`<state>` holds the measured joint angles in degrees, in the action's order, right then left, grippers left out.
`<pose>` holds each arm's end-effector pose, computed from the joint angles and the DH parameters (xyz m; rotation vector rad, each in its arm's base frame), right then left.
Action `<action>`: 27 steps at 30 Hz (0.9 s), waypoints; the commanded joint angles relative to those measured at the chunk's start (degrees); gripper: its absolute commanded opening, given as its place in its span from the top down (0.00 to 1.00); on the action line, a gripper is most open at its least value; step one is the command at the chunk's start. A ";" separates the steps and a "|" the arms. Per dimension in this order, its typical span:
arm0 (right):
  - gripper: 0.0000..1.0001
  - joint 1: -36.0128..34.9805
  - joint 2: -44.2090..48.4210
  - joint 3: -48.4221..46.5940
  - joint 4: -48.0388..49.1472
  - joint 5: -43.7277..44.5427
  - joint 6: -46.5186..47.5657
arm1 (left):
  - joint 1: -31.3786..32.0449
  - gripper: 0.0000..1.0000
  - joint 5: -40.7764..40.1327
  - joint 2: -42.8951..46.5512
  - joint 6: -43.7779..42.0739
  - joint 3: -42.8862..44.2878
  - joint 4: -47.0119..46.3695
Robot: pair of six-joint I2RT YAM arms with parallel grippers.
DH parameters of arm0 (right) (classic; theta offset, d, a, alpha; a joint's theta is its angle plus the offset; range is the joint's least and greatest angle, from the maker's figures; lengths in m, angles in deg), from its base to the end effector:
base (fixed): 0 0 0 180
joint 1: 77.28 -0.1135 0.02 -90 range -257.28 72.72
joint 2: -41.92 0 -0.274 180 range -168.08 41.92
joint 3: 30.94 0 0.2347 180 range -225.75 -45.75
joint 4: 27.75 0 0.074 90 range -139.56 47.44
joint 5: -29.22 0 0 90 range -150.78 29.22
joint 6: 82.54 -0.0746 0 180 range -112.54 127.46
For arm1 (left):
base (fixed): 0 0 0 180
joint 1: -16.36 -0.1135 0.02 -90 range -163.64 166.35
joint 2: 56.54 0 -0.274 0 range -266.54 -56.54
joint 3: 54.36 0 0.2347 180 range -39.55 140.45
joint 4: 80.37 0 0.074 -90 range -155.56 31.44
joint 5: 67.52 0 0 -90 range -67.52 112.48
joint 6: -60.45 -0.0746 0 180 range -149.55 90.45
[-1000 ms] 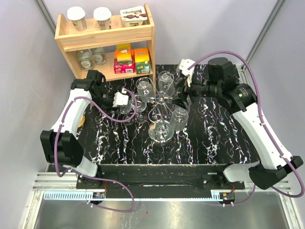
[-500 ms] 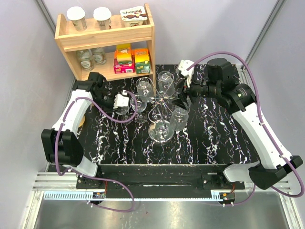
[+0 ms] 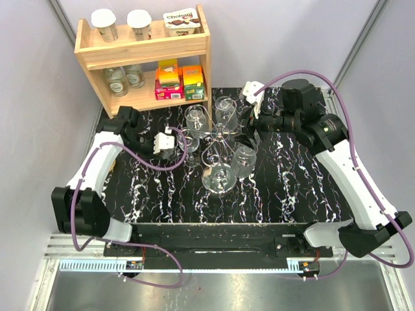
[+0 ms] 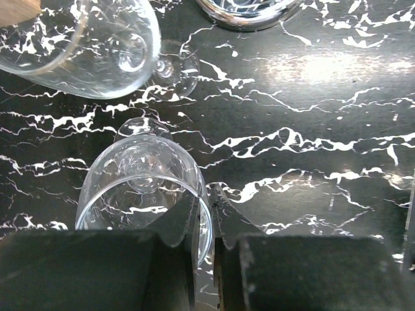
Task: Place the wine glass upside down on the wine glass rack
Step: Pick up the wine glass at the center of the board, then adjust the wine glass.
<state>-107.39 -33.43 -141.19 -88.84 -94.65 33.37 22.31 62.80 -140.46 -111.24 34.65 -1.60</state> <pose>0.2085 0.1690 0.4529 -1.2531 1.5617 0.6435 0.2551 -0.0751 0.2812 1.7886 1.6776 -0.4942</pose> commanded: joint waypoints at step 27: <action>0.21 0.23 -6.73 -21.28 16.12 -16.92 -32.04 | -15.01 1.00 22.61 33.12 83.40 4.20 -60.95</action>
<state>-107.28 -37.52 -161.13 -80.67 -104.62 14.14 7.62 81.82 -106.43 -51.79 34.38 -37.70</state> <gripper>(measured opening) 0.803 0.104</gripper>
